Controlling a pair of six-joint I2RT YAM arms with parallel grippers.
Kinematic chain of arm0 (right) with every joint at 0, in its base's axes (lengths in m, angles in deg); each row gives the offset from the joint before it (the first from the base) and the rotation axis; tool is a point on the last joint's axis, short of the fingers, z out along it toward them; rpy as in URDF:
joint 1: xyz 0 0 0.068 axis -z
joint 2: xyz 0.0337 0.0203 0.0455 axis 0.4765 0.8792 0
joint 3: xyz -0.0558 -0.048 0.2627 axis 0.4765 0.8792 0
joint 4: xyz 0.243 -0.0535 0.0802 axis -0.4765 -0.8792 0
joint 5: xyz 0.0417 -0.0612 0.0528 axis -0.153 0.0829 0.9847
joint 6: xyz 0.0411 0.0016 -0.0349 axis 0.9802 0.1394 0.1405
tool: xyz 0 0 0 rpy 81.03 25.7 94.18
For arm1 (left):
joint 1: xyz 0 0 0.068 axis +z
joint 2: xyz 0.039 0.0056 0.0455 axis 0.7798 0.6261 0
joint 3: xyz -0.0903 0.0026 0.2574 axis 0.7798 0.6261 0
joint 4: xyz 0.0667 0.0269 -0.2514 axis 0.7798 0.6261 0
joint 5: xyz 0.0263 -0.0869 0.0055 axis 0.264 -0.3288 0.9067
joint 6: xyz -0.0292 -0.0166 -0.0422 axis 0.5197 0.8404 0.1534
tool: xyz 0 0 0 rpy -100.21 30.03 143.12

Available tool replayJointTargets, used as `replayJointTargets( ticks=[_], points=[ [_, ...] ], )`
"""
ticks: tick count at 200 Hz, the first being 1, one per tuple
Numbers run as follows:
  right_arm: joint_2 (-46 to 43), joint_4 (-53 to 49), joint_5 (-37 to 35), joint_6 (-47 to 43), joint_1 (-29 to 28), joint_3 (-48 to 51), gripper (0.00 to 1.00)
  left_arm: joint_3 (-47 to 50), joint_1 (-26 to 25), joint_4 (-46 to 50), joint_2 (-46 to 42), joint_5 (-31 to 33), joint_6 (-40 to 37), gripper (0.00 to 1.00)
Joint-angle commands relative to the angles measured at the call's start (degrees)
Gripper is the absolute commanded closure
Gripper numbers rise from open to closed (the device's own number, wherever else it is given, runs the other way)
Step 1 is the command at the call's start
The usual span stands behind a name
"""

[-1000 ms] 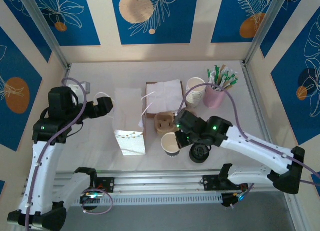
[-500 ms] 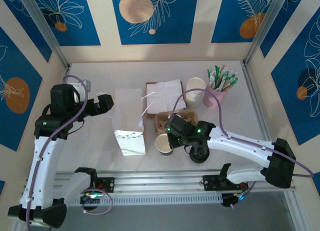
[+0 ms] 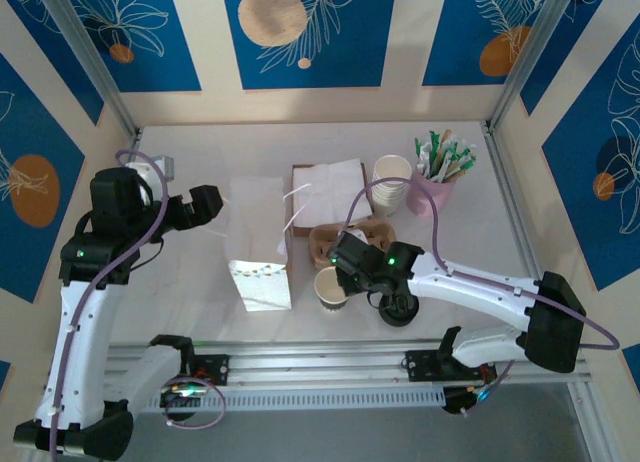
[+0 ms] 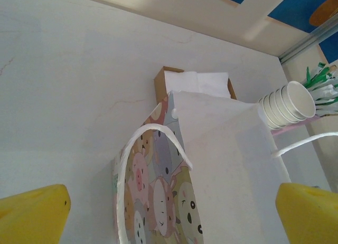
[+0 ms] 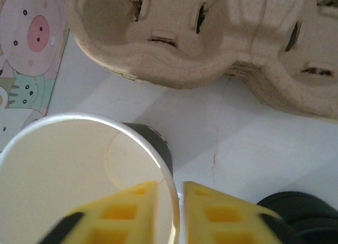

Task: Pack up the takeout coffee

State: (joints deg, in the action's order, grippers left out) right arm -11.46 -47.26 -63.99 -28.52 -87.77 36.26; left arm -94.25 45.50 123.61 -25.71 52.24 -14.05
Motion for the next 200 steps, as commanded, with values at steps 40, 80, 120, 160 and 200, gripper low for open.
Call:
replayJointTargets(
  ticks=[40, 80, 120, 160, 200],
  points=[
    [-1.16, -4.6, -2.37, 1.78, -0.45, -3.43, 0.62, -2.29, 0.46, 2.05, -0.04, 0.02, -0.14, 0.01],
    [-5.15, -6.97, -3.92, -3.02, -0.36, -7.07, 0.24, -5.12, 0.46, 4.53, 1.37, -1.0, -0.7, 0.01],
    [-10.84, -6.06, -3.67, -6.12, 1.12, -8.08, 0.01, -5.62, 0.38, 3.94, 2.66, -0.55, -0.25, 0.01],
    [-16.52, -7.22, -4.49, -7.87, 4.93, -7.32, 0.01, -4.5, 0.38, 1.15, 6.25, -0.57, 0.47, 0.01],
    [-22.8, -10.43, -7.09, -9.36, 9.31, -6.58, 0.01, 1.72, 0.38, -4.87, 8.04, 0.12, -0.66, 0.06]
  ],
)
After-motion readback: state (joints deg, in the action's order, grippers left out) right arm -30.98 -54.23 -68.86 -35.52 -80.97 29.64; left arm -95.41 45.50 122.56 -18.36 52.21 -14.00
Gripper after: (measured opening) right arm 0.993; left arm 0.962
